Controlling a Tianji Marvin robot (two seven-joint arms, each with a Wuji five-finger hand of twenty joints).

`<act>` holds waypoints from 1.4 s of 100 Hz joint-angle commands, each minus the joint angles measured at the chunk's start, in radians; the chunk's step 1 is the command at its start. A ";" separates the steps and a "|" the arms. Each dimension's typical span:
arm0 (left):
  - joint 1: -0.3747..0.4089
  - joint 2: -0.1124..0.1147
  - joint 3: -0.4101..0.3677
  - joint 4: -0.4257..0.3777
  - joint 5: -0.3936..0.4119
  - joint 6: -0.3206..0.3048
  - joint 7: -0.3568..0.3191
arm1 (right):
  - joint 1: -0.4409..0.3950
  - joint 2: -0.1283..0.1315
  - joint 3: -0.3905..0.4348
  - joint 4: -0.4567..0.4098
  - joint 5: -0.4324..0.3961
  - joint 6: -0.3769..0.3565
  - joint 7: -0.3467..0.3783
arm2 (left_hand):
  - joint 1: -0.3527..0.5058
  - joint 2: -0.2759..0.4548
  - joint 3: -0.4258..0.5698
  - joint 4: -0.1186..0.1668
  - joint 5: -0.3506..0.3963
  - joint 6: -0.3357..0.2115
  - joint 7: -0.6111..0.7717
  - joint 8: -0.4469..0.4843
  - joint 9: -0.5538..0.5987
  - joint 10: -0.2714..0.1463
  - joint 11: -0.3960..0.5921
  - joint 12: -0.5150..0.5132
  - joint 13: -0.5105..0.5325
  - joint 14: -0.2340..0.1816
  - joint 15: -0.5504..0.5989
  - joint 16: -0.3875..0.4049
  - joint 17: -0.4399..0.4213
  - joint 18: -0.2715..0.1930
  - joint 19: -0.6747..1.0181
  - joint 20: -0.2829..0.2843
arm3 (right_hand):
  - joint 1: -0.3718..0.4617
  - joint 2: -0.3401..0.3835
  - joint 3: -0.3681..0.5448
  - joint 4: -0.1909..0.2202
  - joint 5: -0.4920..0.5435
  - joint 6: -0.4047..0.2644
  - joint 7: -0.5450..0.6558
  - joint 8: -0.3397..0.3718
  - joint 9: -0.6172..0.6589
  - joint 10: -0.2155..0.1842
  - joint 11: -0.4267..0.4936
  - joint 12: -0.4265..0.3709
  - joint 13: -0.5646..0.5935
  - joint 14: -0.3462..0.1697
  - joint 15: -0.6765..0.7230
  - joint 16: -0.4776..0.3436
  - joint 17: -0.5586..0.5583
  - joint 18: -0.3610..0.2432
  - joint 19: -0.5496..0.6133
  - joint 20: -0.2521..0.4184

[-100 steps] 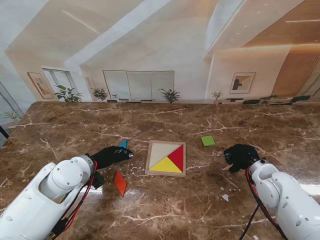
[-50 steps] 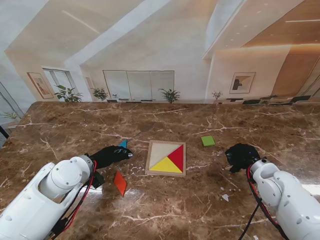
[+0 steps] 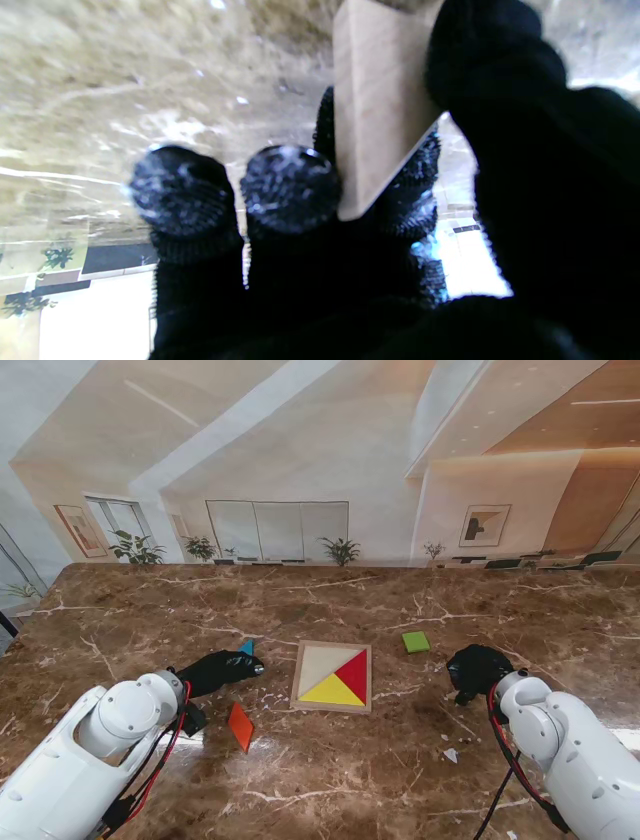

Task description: Assemble the tangram pieces into a square

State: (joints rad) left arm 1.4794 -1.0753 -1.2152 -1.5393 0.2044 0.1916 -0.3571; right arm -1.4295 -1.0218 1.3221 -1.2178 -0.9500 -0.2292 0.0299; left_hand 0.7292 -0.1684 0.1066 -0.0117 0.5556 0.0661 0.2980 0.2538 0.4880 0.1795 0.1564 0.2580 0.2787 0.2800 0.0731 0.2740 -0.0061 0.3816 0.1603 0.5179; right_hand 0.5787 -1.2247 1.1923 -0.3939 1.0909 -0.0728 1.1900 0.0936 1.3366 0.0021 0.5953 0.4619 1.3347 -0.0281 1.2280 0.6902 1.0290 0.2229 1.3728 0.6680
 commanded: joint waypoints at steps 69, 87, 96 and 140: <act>-0.003 -0.005 -0.009 0.020 -0.016 -0.071 0.015 | 0.236 -0.043 -0.199 -0.063 0.247 0.156 0.137 | 0.012 0.035 -0.034 0.019 0.023 0.002 -0.018 -0.027 0.025 0.011 0.006 -0.002 0.015 -0.001 -0.009 -0.003 -0.001 0.007 -0.020 0.028 | 0.060 -0.006 0.043 -0.001 0.054 0.026 0.035 0.005 0.116 0.047 0.057 0.002 -0.012 -0.051 0.028 0.009 0.035 0.043 0.045 0.016; 0.001 -0.006 -0.017 0.012 -0.013 -0.084 0.023 | 0.312 -0.064 -0.286 -0.036 0.335 0.190 0.134 | 0.012 0.034 -0.034 0.019 0.024 0.003 -0.018 -0.027 0.027 0.015 0.006 -0.002 0.015 0.001 -0.009 -0.003 -0.001 0.008 -0.020 0.028 | 0.061 -0.003 0.042 0.000 0.052 0.029 0.035 0.006 0.115 0.049 0.054 0.000 -0.013 -0.048 0.027 0.008 0.033 0.049 0.041 0.015; 0.003 -0.007 -0.020 0.009 -0.013 -0.091 0.028 | 0.351 -0.075 -0.330 -0.019 0.374 0.200 0.129 | 0.012 0.035 -0.034 0.020 0.023 0.003 -0.019 -0.027 0.026 0.013 0.006 -0.003 0.015 0.000 -0.009 -0.003 -0.001 0.009 -0.020 0.028 | 0.063 -0.002 0.041 0.001 0.051 0.030 0.035 0.006 0.115 0.050 0.053 -0.001 -0.013 -0.045 0.025 0.007 0.032 0.052 0.038 0.014; 0.016 -0.011 -0.039 0.005 -0.020 -0.116 0.047 | 0.482 -0.140 -0.505 0.063 0.521 0.254 0.079 | 0.014 0.035 -0.035 0.020 0.026 0.005 -0.019 -0.027 0.028 0.013 0.005 -0.002 0.016 0.002 -0.009 -0.003 -0.001 0.009 -0.020 0.028 | 0.071 0.009 0.035 0.006 0.045 0.041 0.032 0.010 0.112 0.053 0.038 -0.006 -0.014 -0.023 0.010 -0.002 0.018 0.070 0.011 0.007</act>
State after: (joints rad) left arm 1.4876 -1.0854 -1.2525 -1.5349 0.1839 0.0809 -0.3130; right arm -0.9550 -1.1385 0.8259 -1.1656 -0.4337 0.0203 0.0998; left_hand 0.7292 -0.1684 0.1066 -0.0117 0.5569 0.0729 0.2878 0.2538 0.4882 0.1799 0.1564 0.2579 0.2787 0.2814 0.0731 0.2739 -0.0061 0.3836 0.1603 0.5191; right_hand 0.5814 -1.2248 1.1923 -0.3940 1.0914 -0.0629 1.1892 0.0936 1.3372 0.0104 0.5974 0.4613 1.3347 -0.0138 1.2281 0.6910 1.0294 0.2662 1.3715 0.6735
